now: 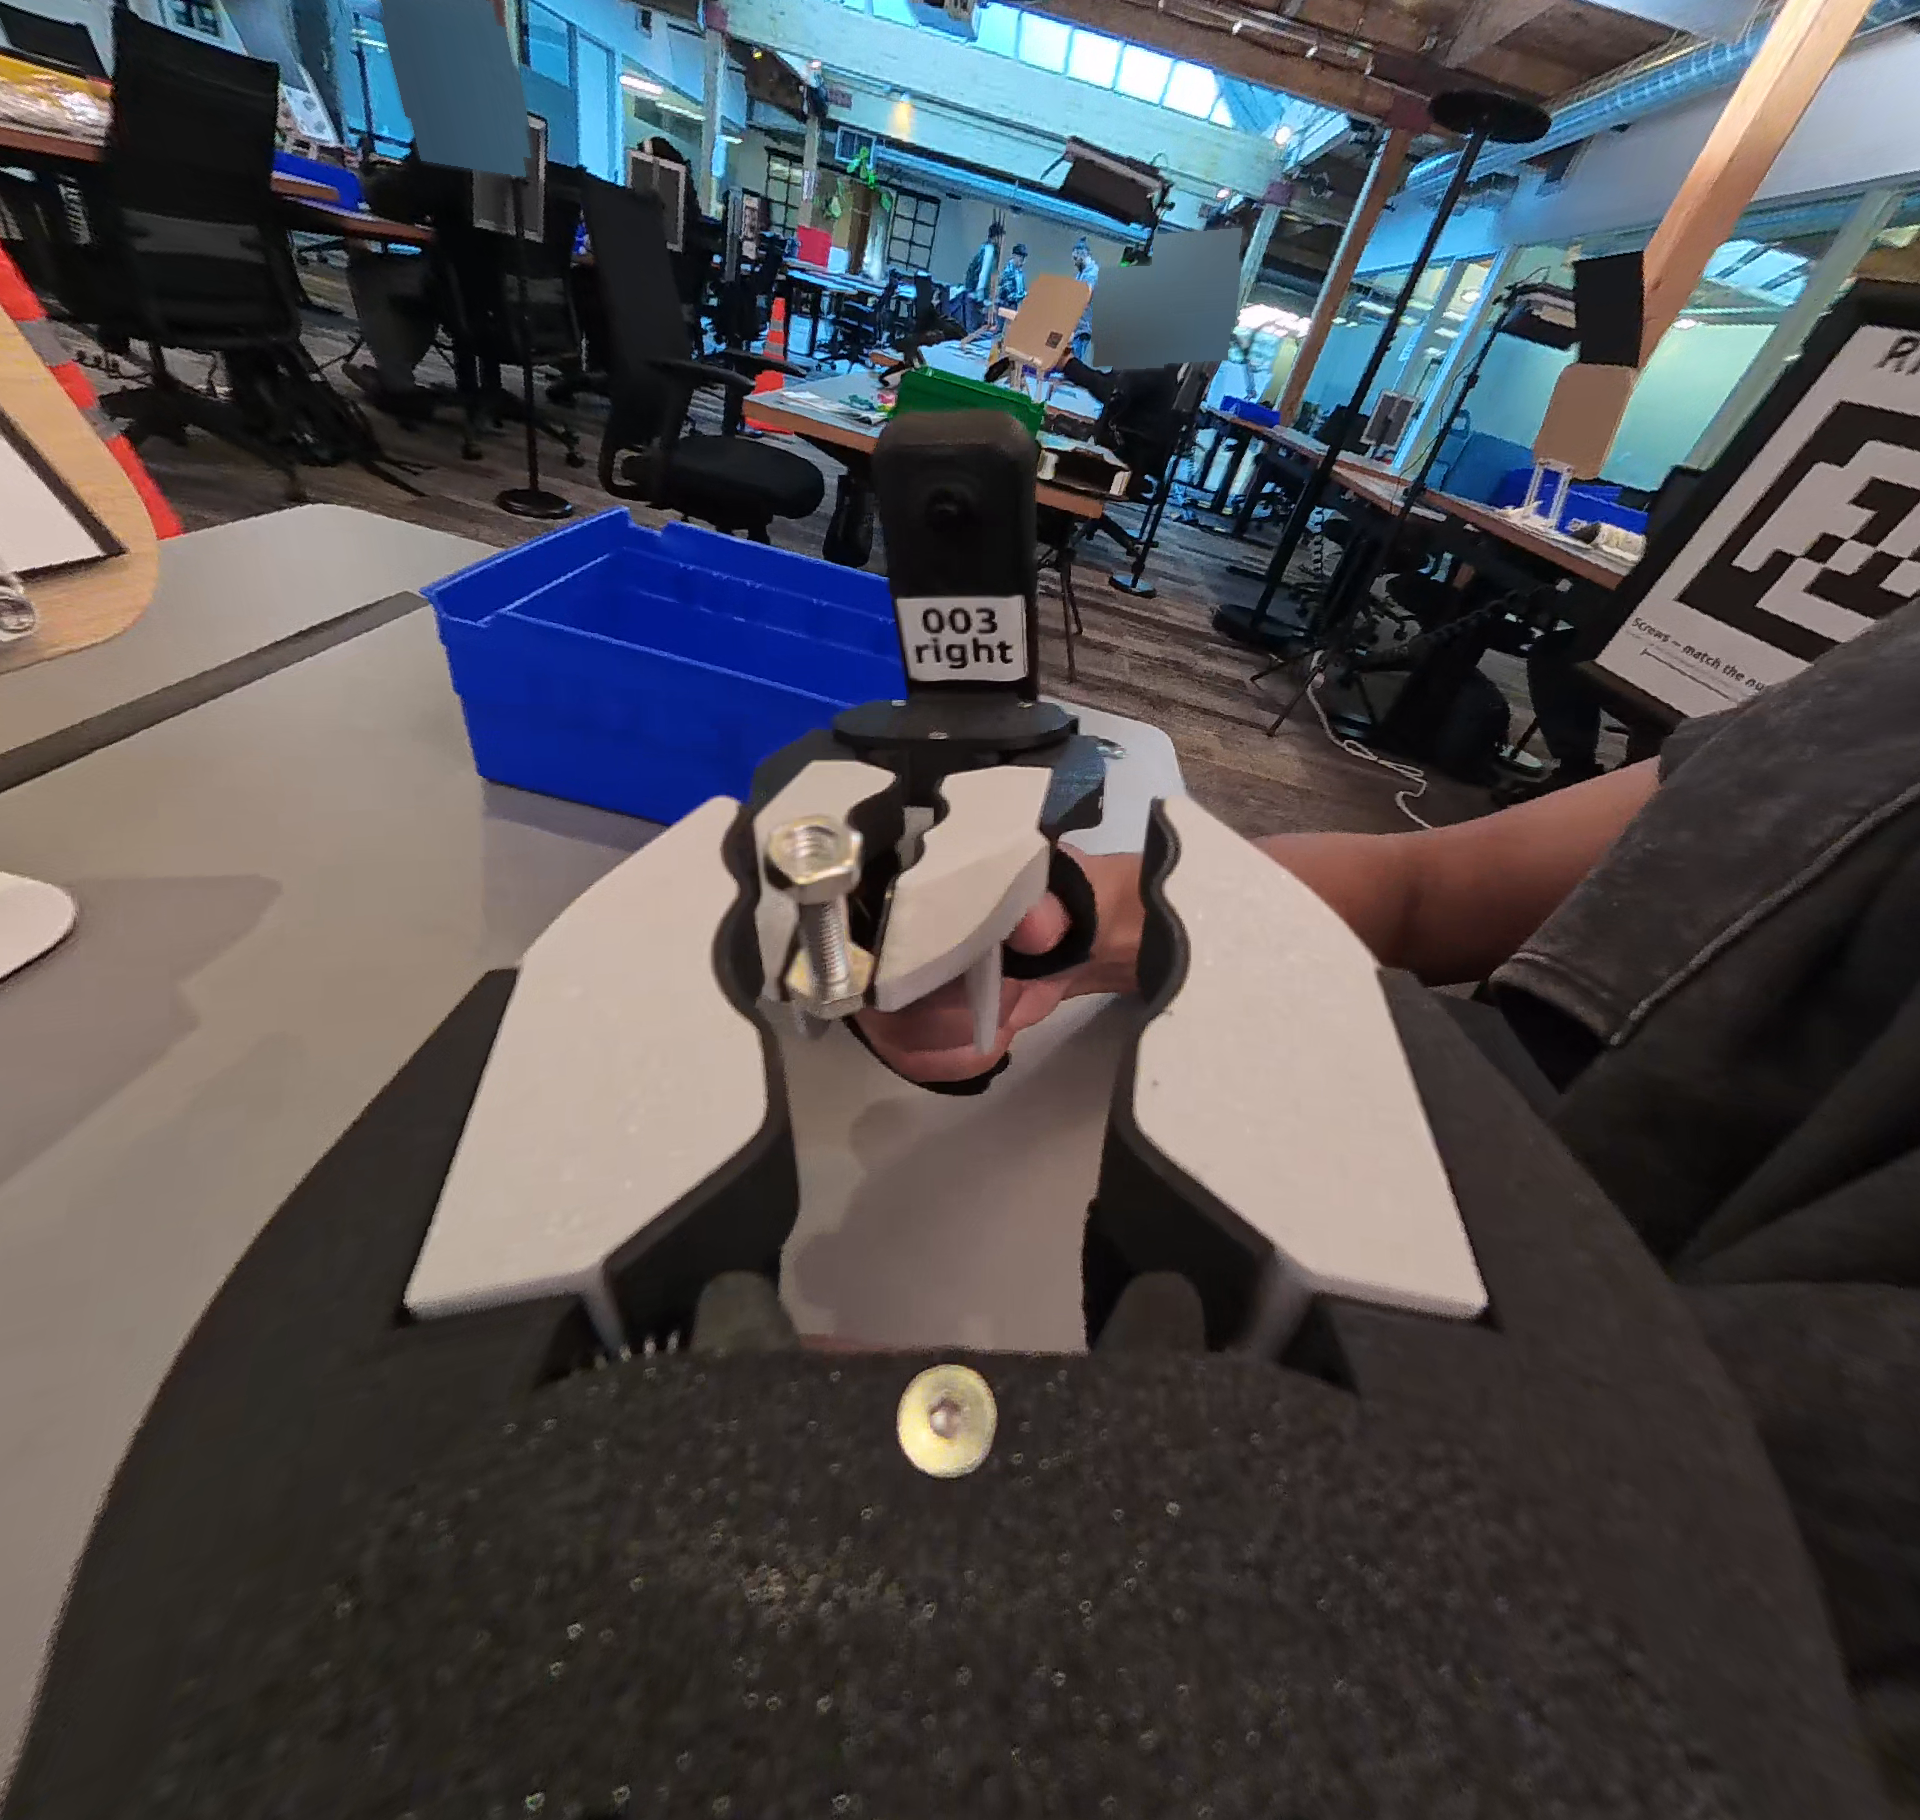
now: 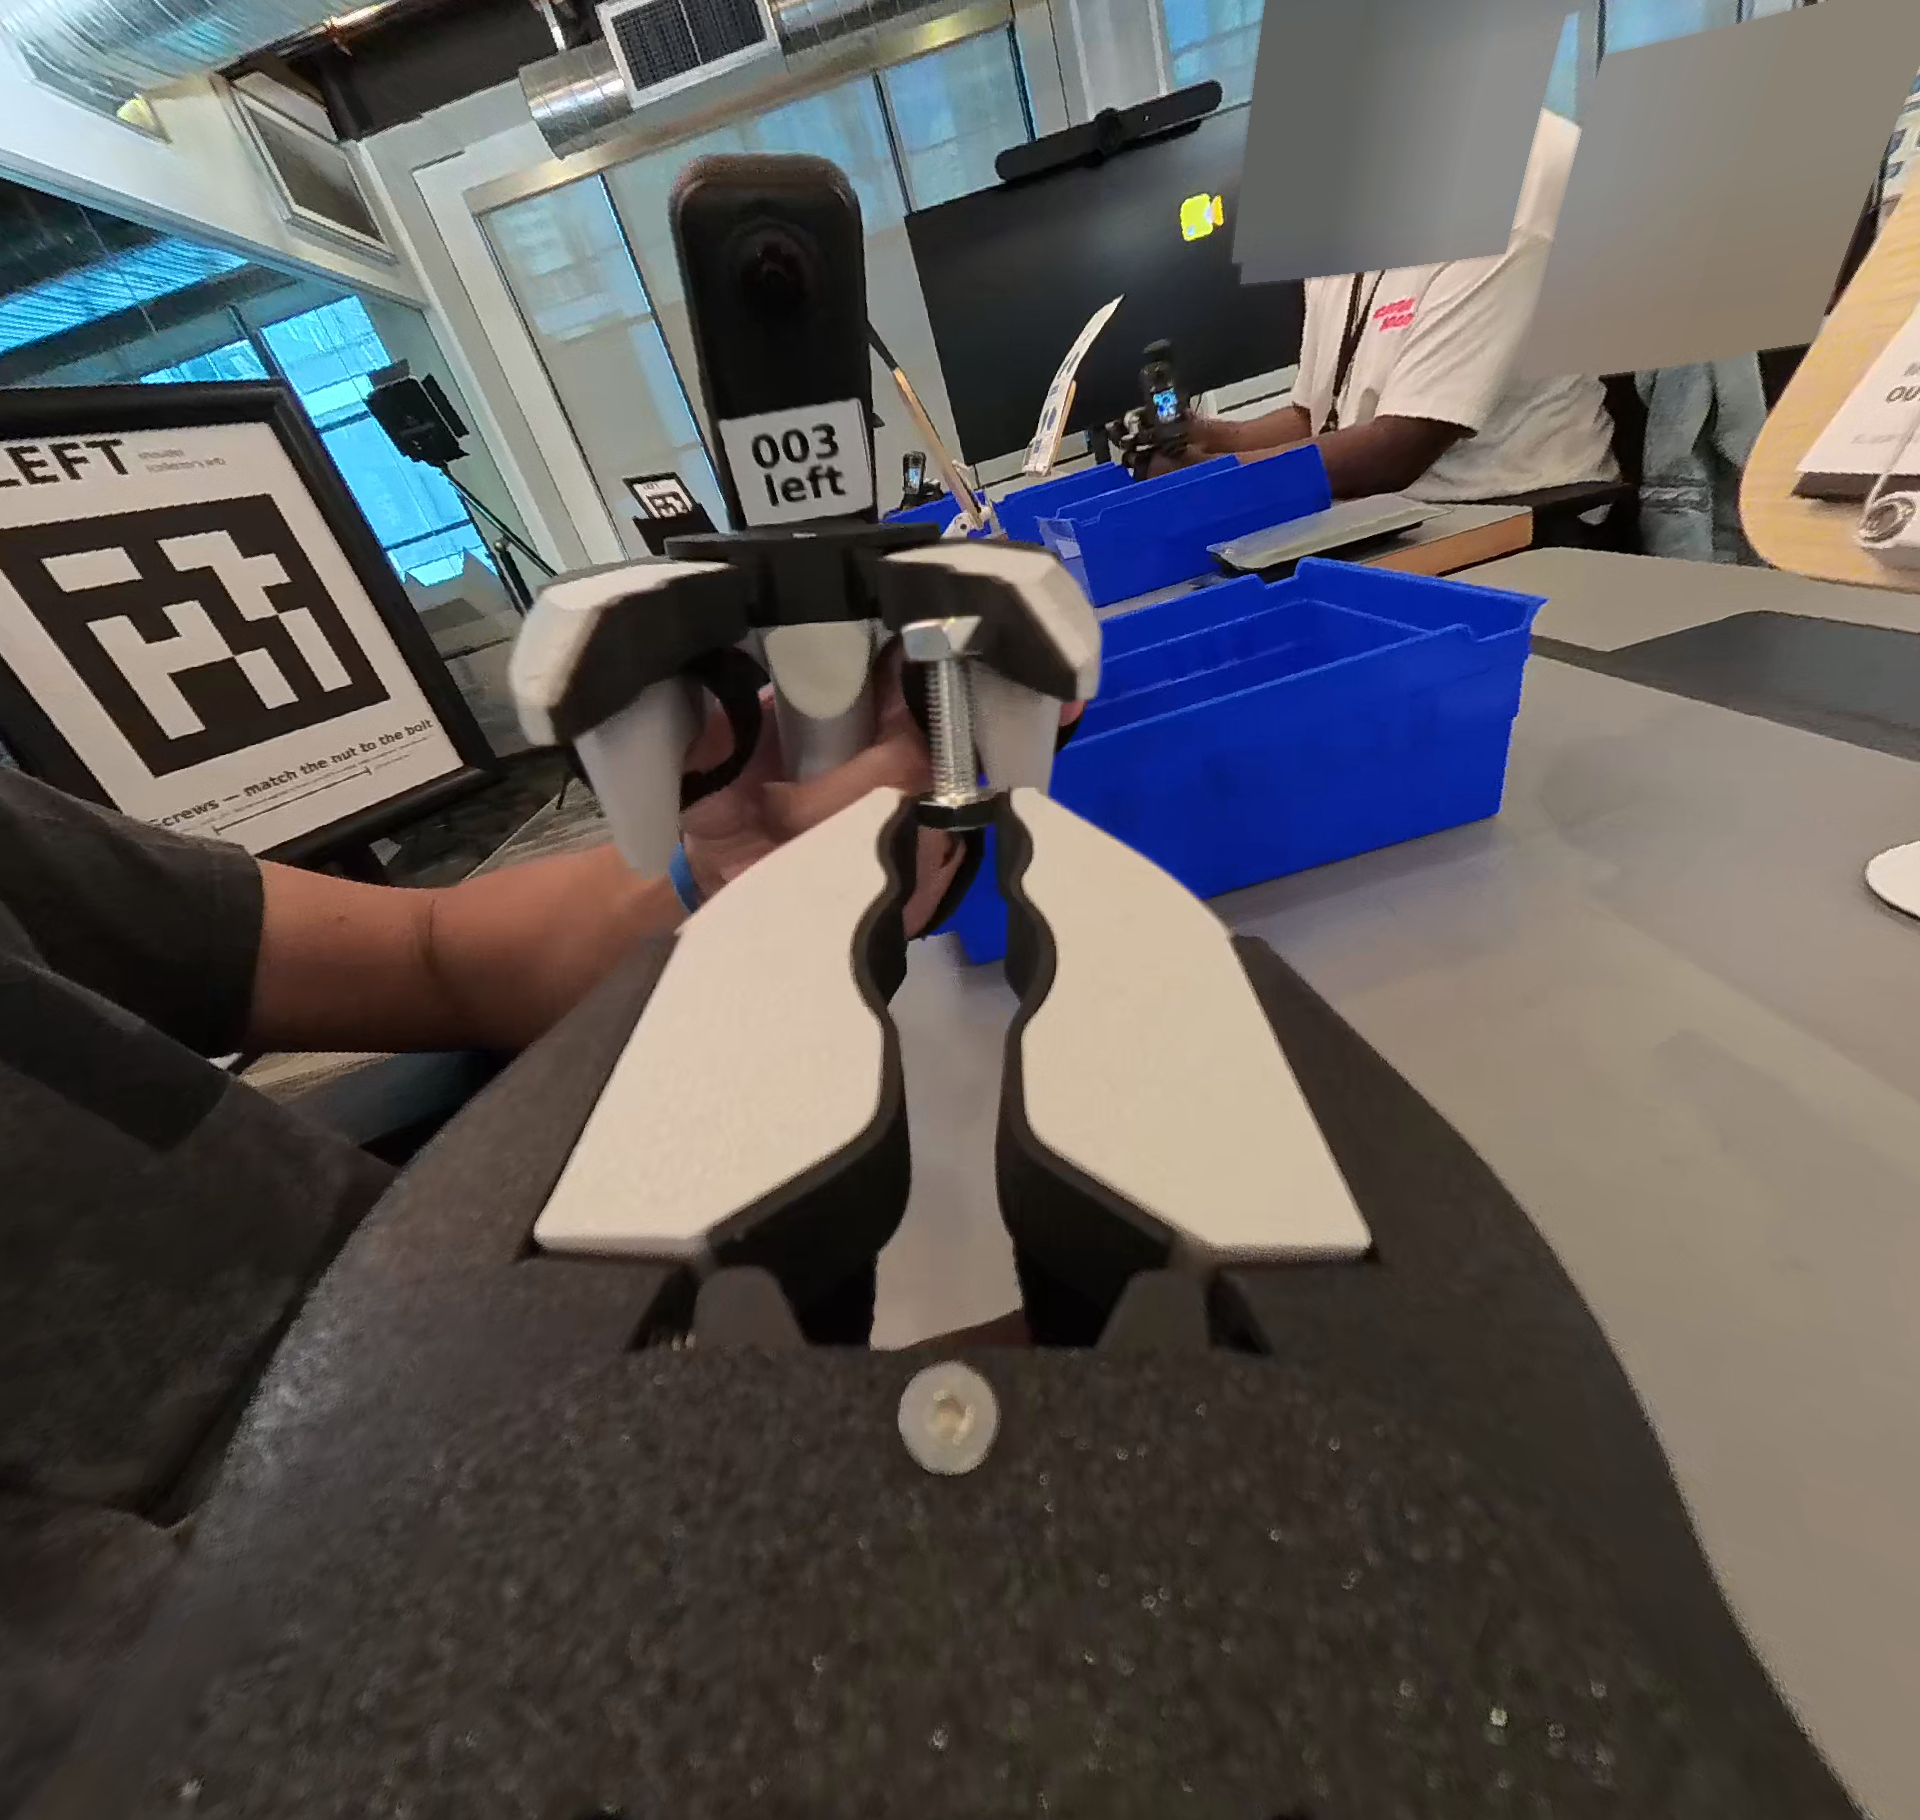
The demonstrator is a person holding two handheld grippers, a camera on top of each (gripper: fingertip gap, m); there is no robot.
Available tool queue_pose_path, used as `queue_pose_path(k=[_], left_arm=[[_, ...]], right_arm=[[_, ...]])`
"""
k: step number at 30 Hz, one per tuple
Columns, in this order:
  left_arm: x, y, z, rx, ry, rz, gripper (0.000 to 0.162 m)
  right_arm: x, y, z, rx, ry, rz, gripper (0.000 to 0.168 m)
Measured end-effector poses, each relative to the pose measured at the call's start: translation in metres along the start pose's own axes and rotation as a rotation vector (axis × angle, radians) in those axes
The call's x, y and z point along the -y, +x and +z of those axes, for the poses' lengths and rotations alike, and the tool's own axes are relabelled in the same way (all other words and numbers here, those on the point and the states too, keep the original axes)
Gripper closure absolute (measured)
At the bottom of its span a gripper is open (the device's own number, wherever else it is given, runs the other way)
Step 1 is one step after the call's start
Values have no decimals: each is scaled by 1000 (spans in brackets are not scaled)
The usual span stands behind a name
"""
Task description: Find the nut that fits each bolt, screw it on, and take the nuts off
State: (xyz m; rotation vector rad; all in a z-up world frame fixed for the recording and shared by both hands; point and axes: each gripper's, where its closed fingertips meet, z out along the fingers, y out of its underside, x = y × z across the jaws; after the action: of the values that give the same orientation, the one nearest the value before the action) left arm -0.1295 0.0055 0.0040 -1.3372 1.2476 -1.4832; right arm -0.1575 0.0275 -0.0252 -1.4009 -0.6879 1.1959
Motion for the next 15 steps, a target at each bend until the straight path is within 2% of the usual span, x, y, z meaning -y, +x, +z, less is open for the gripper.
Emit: queue_pose_path(k=[15], left_arm=[[-3,-8,2,60,-10,17,87]], right_arm=[[3,6,-2,-24,21,26,154]])
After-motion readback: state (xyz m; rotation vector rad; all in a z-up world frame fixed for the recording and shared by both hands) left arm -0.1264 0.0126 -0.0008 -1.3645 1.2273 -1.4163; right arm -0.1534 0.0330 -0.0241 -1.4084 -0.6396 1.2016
